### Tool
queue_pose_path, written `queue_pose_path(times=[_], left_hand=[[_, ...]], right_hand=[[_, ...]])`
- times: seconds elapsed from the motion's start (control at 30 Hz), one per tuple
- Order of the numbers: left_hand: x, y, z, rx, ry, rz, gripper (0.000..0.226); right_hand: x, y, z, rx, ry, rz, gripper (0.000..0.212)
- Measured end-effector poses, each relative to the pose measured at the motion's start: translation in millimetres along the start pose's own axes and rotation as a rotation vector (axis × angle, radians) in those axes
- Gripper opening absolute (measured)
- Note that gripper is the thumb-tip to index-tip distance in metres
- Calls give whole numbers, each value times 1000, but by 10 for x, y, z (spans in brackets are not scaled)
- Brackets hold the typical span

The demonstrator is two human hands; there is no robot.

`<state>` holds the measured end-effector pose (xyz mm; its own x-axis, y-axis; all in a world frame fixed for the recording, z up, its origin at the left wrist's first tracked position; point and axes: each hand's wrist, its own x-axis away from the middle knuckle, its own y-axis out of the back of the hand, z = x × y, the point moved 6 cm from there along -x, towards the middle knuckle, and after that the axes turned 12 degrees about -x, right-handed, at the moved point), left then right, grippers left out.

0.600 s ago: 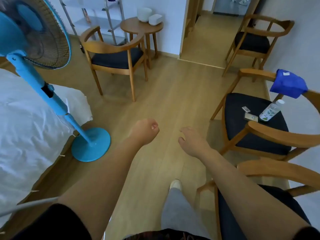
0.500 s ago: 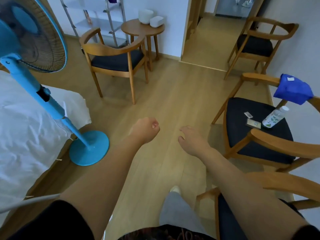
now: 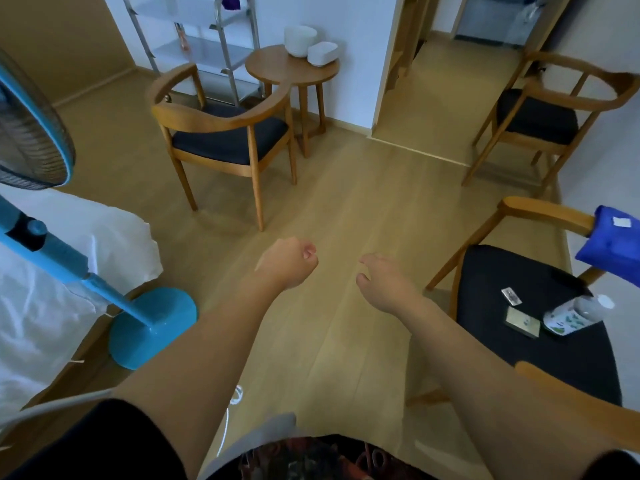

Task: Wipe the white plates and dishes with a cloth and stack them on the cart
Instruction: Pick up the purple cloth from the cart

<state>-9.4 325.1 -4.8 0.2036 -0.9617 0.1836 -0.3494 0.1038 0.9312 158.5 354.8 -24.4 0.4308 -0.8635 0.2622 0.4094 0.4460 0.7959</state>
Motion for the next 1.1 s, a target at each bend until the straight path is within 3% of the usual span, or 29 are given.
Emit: queue_pose_path(times=[0.37,0.77,1.1], left_hand=[[-1498,165,-60,14,-33,2,32],[-3604,836,76,27,-78,-5,26],[-4829,1056,207,34,-68,9,25]], right_hand=[[-1356,374,-179,23,-13,-6,40],[-3432,961,145,-4,-20,-24,43],[-4652,1333,232,19,-7,-40,41]])
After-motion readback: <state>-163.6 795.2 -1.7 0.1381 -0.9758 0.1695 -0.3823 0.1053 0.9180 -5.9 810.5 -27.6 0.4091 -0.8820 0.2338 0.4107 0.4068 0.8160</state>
